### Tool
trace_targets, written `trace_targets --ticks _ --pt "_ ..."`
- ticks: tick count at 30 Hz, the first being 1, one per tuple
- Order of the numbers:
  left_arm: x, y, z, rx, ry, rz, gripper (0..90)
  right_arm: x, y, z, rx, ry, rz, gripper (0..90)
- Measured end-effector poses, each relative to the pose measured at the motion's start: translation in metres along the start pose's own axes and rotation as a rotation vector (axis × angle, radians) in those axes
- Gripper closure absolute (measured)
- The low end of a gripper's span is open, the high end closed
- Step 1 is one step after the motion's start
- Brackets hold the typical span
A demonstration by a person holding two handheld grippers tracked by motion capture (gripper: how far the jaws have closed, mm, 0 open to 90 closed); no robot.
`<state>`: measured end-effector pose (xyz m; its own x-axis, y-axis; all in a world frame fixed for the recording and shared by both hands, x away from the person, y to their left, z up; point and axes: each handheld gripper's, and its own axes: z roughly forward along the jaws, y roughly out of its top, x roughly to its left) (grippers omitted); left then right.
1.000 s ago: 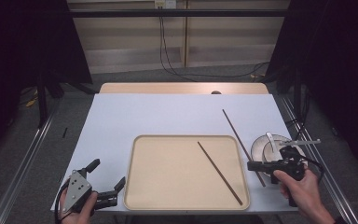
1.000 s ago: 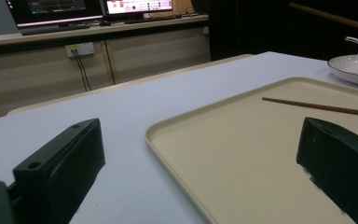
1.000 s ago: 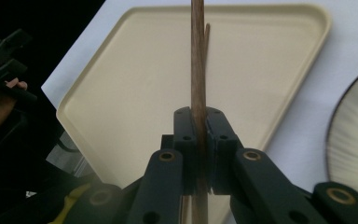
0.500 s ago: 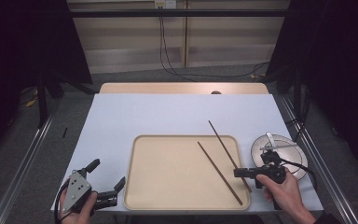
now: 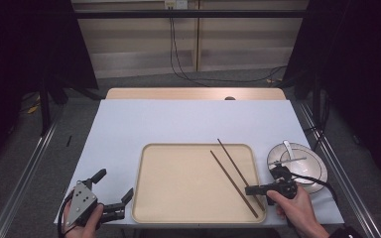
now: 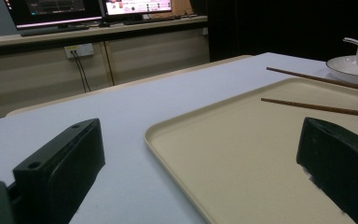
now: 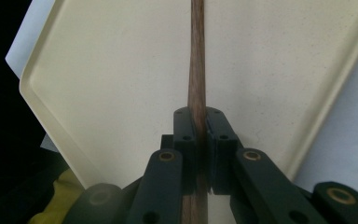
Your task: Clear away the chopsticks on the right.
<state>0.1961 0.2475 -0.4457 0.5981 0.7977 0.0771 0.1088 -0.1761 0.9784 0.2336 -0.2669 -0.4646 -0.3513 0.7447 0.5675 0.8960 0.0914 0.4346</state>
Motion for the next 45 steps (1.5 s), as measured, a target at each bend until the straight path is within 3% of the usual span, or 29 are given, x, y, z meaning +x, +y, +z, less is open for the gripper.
trace_targets --ticks 11,34,39,45 --pt "-0.0006 0.0000 0.0003 -0.005 -0.002 -0.006 0.8 -0.0015 -0.0019 0.0066 0.053 -0.034 -0.007 84.6" --pt "-0.0008 0.0000 -0.0001 -0.006 0.001 -0.009 0.8 -0.0009 -0.0026 0.0064 0.050 -0.034 -0.001 81.0" --pt "-0.0003 -0.0001 0.0002 -0.008 -0.007 -0.009 0.8 -0.0009 -0.0026 0.0060 0.047 -0.030 -0.008 77.7" --pt "-0.0008 0.0000 0.0001 -0.009 0.000 -0.013 0.8 -0.0002 -0.0039 0.0008 0.033 -0.034 -0.049 63.6"
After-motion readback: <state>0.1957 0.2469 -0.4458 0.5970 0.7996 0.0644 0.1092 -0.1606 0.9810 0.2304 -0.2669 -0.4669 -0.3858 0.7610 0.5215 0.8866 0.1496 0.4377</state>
